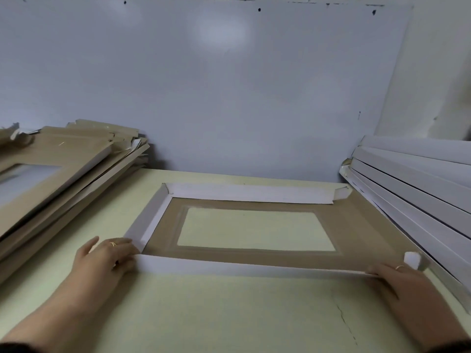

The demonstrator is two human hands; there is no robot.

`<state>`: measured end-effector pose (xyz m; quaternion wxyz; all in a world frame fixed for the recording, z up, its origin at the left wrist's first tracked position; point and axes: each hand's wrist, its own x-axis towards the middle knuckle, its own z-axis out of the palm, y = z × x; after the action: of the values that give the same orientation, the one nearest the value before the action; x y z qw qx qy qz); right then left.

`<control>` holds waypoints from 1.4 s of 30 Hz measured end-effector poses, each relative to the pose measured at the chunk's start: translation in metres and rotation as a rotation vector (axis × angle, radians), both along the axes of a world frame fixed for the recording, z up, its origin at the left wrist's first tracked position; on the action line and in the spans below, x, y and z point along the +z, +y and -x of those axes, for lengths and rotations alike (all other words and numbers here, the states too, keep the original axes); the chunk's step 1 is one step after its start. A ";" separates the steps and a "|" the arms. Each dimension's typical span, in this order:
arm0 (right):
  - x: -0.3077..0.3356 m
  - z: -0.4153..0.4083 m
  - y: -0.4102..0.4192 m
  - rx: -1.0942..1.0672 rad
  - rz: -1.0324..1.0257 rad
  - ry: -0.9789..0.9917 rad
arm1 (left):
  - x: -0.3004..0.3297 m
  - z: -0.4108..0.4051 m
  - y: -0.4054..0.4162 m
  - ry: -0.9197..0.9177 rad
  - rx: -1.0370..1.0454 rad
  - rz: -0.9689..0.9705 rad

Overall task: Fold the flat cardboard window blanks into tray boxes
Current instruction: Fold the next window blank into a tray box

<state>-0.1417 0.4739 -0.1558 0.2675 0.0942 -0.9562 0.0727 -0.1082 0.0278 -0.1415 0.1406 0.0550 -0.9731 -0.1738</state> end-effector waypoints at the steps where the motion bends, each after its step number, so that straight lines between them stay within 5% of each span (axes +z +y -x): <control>1: 0.002 -0.003 0.002 -0.031 -0.010 -0.016 | -0.004 0.000 0.003 0.041 0.012 0.035; 5: -0.003 -0.006 -0.019 -0.012 -0.070 -0.041 | -0.007 -0.003 0.033 0.192 -0.027 0.120; 13: 0.003 -0.034 -0.137 0.386 -0.029 0.059 | -0.011 -0.011 0.141 0.191 -0.653 0.055; 17: 0.007 -0.042 -0.136 0.487 -0.145 -0.018 | -0.015 -0.007 0.137 0.156 -0.580 0.204; 26: 0.021 -0.033 -0.078 0.527 -0.242 -0.130 | -0.011 0.021 0.088 0.090 -0.508 0.014; 36: -0.006 -0.033 -0.117 0.490 -0.326 0.295 | -0.010 0.020 0.060 0.054 -0.250 -0.353; 42: -0.012 -0.035 -0.137 0.412 -0.349 0.226 | 0.024 -0.015 0.098 0.264 -0.451 -0.119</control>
<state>-0.1069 0.3369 -0.1675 0.3319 0.3385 -0.8790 -0.0509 -0.0932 0.1254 -0.1178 0.2206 -0.1785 -0.9220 -0.2634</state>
